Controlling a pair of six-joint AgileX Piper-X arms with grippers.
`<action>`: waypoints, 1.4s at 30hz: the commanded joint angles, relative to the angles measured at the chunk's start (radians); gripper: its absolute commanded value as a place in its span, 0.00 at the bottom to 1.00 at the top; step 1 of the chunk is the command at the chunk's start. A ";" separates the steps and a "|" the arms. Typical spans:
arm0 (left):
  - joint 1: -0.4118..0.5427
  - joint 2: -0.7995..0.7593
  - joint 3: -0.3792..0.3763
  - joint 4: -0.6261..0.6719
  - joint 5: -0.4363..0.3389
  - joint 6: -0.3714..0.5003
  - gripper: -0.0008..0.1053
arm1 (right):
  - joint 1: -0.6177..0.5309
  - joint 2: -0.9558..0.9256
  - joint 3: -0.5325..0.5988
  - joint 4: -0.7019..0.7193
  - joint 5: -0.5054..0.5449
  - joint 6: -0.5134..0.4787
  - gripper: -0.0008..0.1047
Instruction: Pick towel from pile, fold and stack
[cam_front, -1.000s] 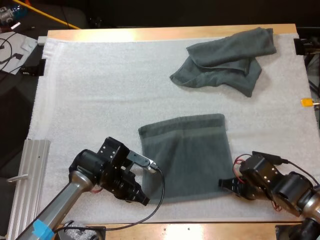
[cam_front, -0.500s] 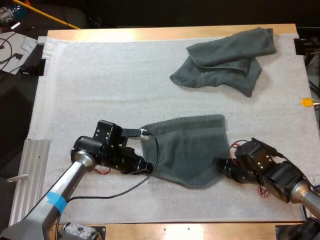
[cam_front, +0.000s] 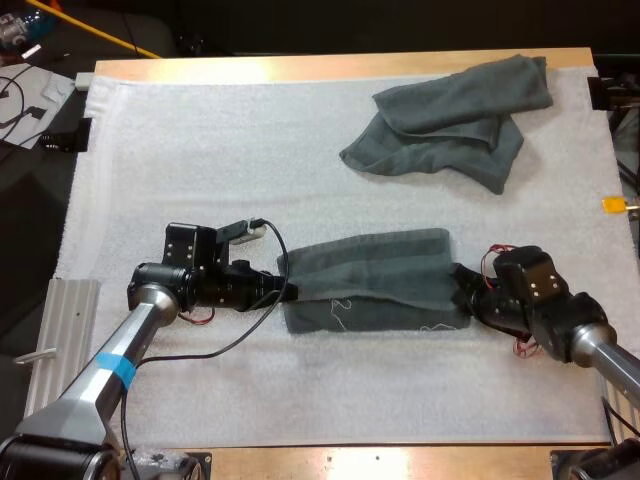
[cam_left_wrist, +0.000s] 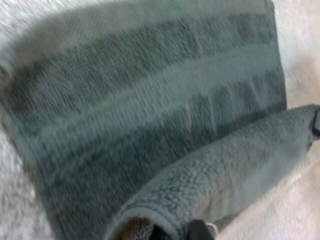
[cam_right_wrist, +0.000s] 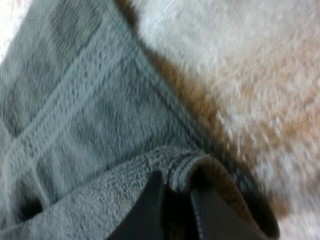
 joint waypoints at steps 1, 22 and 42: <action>0.017 0.032 -0.007 -0.065 0.013 -0.027 0.01 | -0.028 0.048 -0.011 -0.051 -0.010 0.016 0.02; 0.018 0.061 -0.004 -0.172 -0.032 -0.037 0.11 | -0.032 0.074 -0.026 -0.187 0.034 0.041 0.12; 0.022 0.053 -0.088 -0.339 0.143 -0.163 0.55 | -0.034 0.061 -0.037 -0.617 -0.019 0.036 0.52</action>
